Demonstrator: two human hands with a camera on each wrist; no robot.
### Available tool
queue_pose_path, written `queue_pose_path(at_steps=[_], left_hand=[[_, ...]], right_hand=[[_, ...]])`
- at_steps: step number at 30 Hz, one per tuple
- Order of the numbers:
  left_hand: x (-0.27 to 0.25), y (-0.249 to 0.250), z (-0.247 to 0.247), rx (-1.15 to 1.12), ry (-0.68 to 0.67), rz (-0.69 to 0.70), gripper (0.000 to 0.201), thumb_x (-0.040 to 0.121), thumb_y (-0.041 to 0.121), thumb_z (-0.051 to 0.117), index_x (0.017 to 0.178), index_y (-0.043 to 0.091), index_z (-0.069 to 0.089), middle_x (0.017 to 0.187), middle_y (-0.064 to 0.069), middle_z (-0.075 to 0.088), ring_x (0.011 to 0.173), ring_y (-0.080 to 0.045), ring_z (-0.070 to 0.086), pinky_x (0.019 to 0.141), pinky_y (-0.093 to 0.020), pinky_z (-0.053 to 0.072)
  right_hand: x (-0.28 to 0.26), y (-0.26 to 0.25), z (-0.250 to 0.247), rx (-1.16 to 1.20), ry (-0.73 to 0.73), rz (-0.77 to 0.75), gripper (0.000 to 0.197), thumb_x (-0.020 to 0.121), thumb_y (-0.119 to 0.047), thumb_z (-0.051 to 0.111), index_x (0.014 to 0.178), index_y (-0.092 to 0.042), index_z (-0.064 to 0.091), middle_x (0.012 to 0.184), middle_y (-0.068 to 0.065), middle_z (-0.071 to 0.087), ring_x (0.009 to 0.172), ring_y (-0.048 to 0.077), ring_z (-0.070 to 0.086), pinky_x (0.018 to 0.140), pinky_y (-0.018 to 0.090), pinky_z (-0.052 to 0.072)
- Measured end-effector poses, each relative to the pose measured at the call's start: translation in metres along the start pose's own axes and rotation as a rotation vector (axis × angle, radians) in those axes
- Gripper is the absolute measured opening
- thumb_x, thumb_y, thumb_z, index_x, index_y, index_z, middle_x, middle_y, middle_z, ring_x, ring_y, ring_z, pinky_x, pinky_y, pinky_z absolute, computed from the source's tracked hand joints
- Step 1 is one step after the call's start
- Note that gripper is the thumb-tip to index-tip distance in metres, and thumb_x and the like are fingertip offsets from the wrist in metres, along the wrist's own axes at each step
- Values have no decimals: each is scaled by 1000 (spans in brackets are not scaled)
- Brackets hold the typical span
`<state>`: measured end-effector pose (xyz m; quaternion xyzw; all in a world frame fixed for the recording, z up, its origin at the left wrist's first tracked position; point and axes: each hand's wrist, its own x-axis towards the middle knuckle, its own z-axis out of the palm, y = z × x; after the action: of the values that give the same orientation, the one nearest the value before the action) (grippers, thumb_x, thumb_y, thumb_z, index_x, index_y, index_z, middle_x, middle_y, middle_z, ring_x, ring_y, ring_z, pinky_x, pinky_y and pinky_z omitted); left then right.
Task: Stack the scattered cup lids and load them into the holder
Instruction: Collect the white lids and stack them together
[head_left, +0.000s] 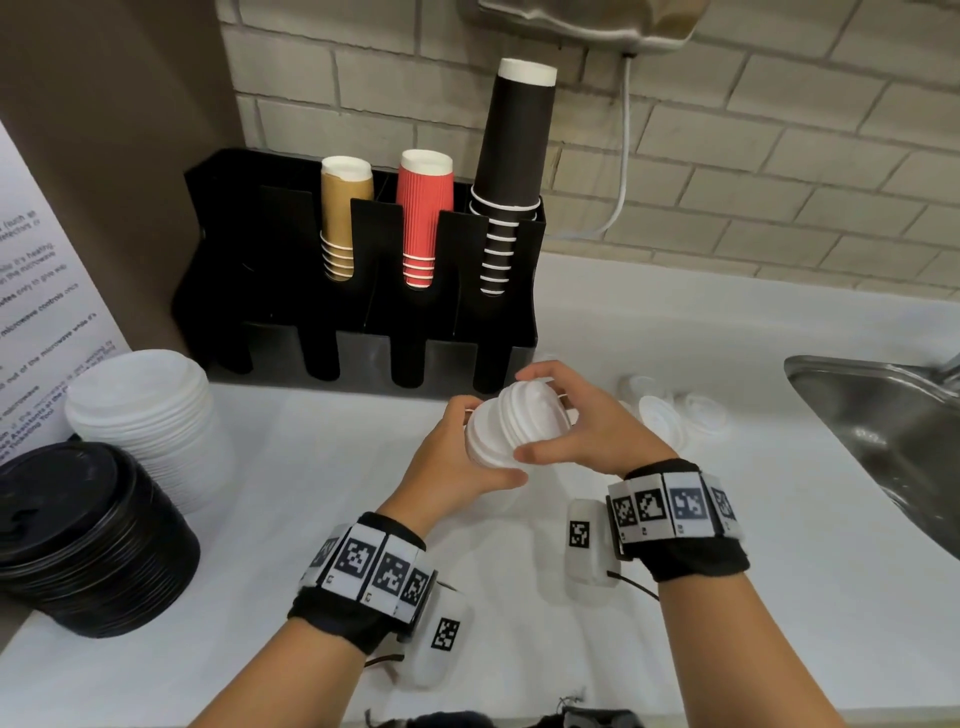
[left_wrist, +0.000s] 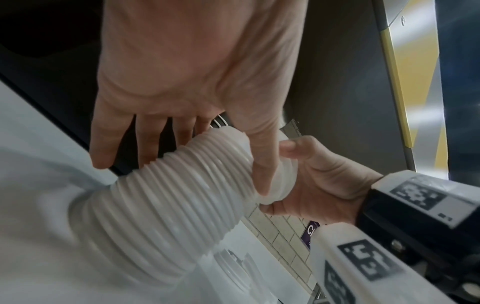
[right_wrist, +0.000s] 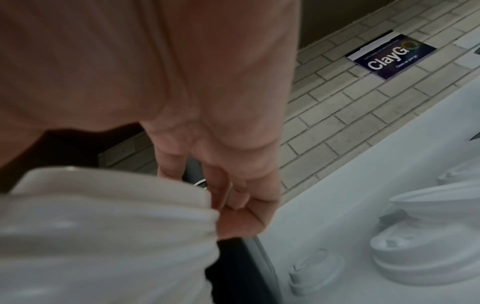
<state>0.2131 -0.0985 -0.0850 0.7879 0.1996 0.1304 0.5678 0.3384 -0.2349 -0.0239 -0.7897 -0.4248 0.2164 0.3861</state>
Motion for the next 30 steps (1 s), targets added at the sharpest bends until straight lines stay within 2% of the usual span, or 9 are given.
queue_pose_path(at_steps=[5, 8, 12, 14, 20, 23, 26, 28, 30], left_hand=[[1, -2, 0, -2, 0, 1, 74, 63, 26, 90, 118, 35, 41, 105, 19, 54, 95, -1, 55, 75, -25, 52], [2, -2, 1, -8, 0, -1, 74, 62, 26, 90, 118, 35, 42, 105, 17, 55, 94, -2, 56, 73, -23, 50], [3, -2, 1, -11, -1, -4, 75, 61, 26, 91, 118, 36, 43, 107, 18, 55, 96, -3, 55, 73, -24, 49], [4, -2, 1, -16, -1, -10, 76, 60, 26, 91, 119, 35, 43, 109, 16, 55, 98, -5, 56, 76, -27, 51], [3, -3, 1, -16, 1, -2, 76, 60, 24, 91, 118, 36, 44, 109, 16, 55, 99, -9, 57, 78, -28, 52], [1, -1, 0, -8, -13, 12, 90, 60, 24, 91, 129, 40, 35, 111, 21, 48, 100, -4, 54, 83, -29, 52], [-1, 1, -2, -22, -33, 29, 102, 59, 31, 93, 138, 42, 30, 117, 20, 49, 106, -5, 53, 89, -32, 51], [-2, 2, -3, -51, -30, 46, 96, 61, 37, 91, 138, 45, 34, 120, 19, 52, 109, -7, 55, 92, -32, 50], [-3, 2, -2, -69, -21, 69, 84, 65, 38, 89, 133, 45, 42, 118, 22, 56, 107, 0, 55, 92, -30, 50]], right_hand=[[2, 0, 10, -41, 31, -34, 73, 63, -19, 88, 121, -31, 47, 116, -11, 52, 103, 1, 50, 79, 11, 40], [5, -2, 13, -126, 34, -18, 76, 60, -21, 88, 121, -36, 45, 118, -4, 43, 106, 11, 45, 79, 9, 35], [11, -6, 13, -212, 7, -47, 81, 58, -26, 89, 125, -36, 43, 117, -7, 45, 108, 12, 45, 80, 8, 33], [13, -8, 13, -242, -10, -54, 82, 58, -25, 88, 126, -34, 43, 116, -7, 48, 107, 13, 47, 78, 10, 35], [12, -9, 13, -229, -33, -26, 77, 60, -22, 88, 124, -31, 47, 117, -8, 53, 105, 11, 50, 75, 10, 36], [10, -9, 10, -172, -33, -36, 75, 60, -26, 90, 123, -31, 48, 117, -11, 54, 106, 8, 50, 82, 13, 39], [5, -6, 3, -42, 31, -31, 72, 64, -33, 88, 124, -33, 49, 120, -14, 54, 113, 9, 52, 94, 24, 45], [1, -2, -1, 28, 70, -21, 71, 65, -43, 82, 127, -36, 47, 121, -13, 55, 113, 8, 53, 93, 24, 46], [-3, 1, -4, 43, 66, -5, 68, 65, -51, 77, 125, -41, 47, 121, -13, 56, 112, 7, 54, 91, 21, 47]])
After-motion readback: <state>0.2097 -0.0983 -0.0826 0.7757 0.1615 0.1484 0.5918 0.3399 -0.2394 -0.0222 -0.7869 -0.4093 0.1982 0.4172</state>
